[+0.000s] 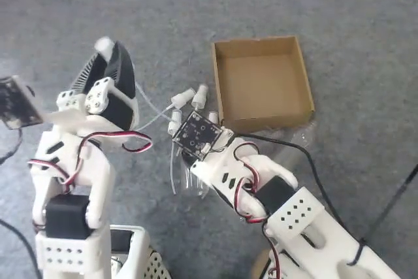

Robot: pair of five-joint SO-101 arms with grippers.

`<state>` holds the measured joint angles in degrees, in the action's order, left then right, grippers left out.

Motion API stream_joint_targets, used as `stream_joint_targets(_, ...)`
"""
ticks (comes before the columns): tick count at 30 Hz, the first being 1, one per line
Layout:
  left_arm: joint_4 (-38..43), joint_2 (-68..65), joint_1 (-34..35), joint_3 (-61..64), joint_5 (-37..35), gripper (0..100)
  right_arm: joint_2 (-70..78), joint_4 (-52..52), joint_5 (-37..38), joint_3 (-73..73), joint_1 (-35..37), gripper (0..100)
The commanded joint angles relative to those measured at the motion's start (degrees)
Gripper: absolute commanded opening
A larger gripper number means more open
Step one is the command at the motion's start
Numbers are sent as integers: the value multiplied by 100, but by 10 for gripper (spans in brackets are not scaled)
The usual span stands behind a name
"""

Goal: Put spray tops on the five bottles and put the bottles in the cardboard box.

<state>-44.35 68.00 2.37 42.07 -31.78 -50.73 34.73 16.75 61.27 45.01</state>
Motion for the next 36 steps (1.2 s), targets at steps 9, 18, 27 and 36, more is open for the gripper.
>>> stream_joint_targets(9, 492, 97, -510, 593, -18, 10, -277, 40, -9, -44, 13, 6)
stream_joint_targets(18, 387, 97, -1125, 1209, 211, 10, -277, -57, -62, -53, -101, 6)
stream_joint_targets(27, -193, 97, -1688, 1385, 985, 10, -286, -769, -976, -44, -778, 6)
stream_joint_targets(36, 396, 105, -1855, 2114, 1020, 10, -295, -804, -976, -44, -769, 6)
